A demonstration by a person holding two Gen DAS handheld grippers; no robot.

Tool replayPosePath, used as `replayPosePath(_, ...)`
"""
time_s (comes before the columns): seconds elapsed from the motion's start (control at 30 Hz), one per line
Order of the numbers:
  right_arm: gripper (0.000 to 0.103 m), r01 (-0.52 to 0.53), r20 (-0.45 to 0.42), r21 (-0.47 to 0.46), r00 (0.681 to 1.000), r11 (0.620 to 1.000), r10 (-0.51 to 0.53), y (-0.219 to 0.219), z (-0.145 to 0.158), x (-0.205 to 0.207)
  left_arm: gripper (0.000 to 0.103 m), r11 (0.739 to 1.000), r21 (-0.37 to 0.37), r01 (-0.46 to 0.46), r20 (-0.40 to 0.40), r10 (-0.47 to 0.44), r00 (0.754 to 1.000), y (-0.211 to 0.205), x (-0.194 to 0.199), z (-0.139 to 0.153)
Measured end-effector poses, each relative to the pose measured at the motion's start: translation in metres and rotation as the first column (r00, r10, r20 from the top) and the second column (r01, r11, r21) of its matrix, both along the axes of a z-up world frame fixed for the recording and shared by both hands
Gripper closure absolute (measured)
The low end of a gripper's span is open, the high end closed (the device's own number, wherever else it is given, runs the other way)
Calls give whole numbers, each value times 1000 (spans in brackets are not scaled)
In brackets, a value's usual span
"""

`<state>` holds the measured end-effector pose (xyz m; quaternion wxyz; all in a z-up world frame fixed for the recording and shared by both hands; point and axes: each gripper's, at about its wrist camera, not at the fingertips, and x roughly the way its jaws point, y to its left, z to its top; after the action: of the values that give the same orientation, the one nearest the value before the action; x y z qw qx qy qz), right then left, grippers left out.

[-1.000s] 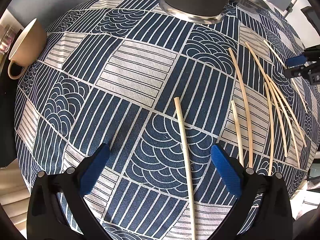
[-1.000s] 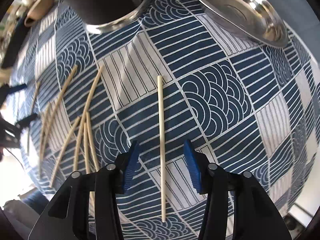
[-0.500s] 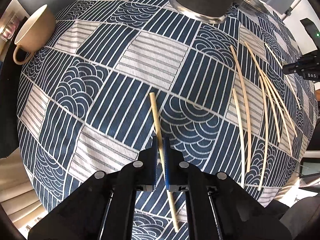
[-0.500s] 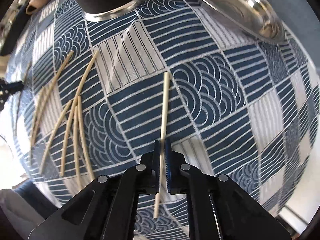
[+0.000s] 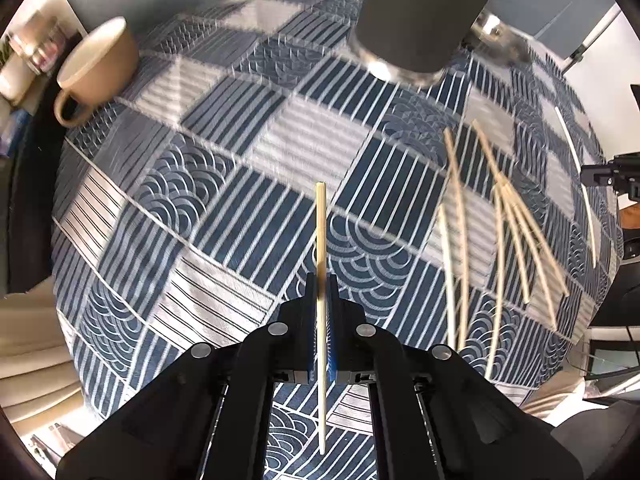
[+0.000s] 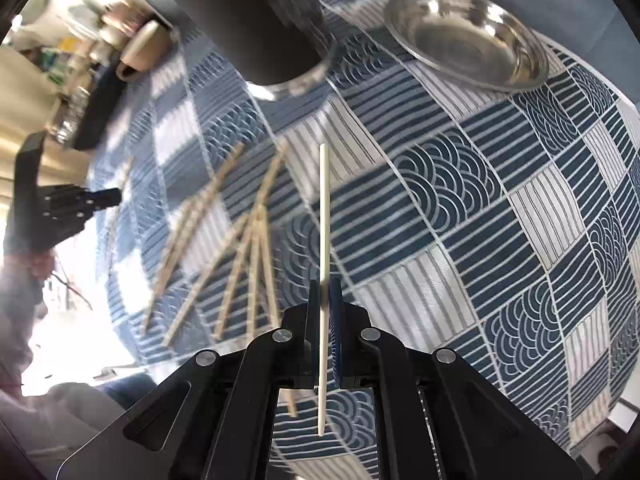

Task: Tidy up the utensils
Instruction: 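Lift chopsticks over the black holder and open both grippers to drop them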

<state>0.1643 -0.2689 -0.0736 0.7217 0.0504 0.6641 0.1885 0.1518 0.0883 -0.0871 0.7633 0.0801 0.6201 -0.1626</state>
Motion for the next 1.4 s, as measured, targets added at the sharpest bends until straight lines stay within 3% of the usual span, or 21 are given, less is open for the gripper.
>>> replayPosePath(0.27, 99, 50, 82, 119, 995, 992, -60, 1, 36, 11, 98, 1000, -9, -22, 108, 23, 994, -26, 8, 46)
replayPosePath(0.5, 99, 29, 186, 181, 981, 983, -63, 16, 75, 24, 98, 999, -45, -10, 192, 18, 981, -47, 16, 90)
replayPosePath(0.7, 99, 24, 263, 207, 962, 978, -79, 25, 109, 41, 98, 999, -47, 8, 308, 7, 951, -67, 34, 137)
replayPosePath(0.93, 99, 37, 346, 221, 931, 975, -114, 29, 147, 64, 98, 993, -102, 53, 399, -8, 917, -86, 60, 185)
replayPosePath(1.0, 99, 39, 377, 227, 918, 973, -125, 32, 159, 74, 98, 994, -101, 43, 449, 7, 893, -90, 68, 198)
replayPosePath(1.2, 99, 13, 439, 256, 890, 967, -128, 42, 178, 101, 98, 985, -157, 70, 486, 15, 874, -104, 90, 218)
replayPosePath(1.4, 98, 22, 461, 267, 875, 963, -148, 50, 178, 125, 98, 973, -215, 83, 493, 35, 869, -110, 113, 223)
